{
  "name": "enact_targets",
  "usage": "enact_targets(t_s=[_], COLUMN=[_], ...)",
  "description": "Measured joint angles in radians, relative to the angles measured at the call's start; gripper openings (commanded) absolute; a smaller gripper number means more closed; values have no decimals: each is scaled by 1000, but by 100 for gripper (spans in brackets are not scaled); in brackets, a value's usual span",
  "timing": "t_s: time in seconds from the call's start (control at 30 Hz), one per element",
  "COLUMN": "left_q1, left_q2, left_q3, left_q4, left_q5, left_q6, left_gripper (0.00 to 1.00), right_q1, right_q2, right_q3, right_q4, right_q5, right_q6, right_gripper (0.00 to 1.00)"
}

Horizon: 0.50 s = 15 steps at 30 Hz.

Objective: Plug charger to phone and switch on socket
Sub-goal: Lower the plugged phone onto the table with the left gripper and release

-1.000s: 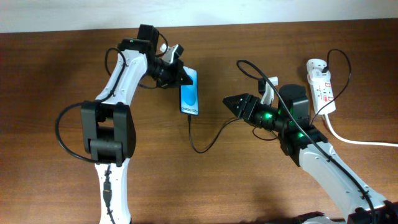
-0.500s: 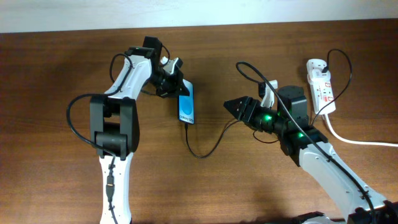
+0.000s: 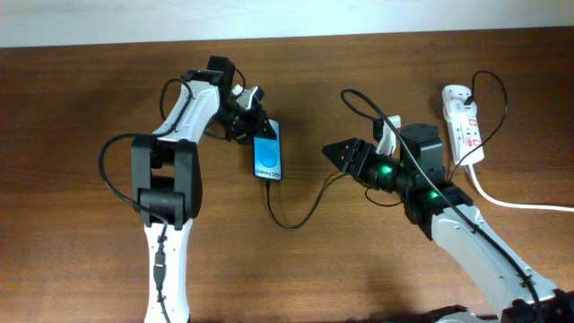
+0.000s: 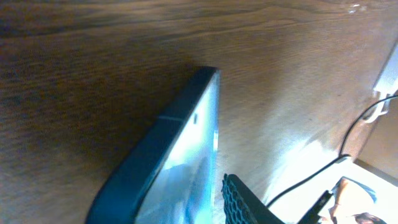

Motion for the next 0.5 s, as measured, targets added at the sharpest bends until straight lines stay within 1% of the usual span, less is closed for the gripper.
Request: enact_targets(t_s=[0.13,0.17,0.2,0.23,0.33,0.4,0.43,0.5], left_q1=[1,1,3,8,40,63,70,79], left_q2=[3,3,3,3,2,2,2,2], left_q3=[3,4,11,22,60,89,99,111], left_q4=[-4,-5,-13,-28,-78,-106,-113,-121], left_q5=[-12,-19,-27,-52,-150,-262,-312,-387], left_q6=[0,0,0,1,1,0,1,2], left_gripper=[42,46,52,54,56,56,55,54], right_q1=[0,0,0,0,0,0,0,-2], right_q2=[0,0,0,0,0,0,0,0], right_q3=[0,0,0,0,0,0,0,0], right_q4=[0,0,-1,-3,-13,-19,-24,-29], right_q5=[3,3,3,3,3,3,3,3], right_q6=[1,-1,0,-2,-3,-14,-19,-30], right_gripper=[70,74,80,85,93,96,100,98])
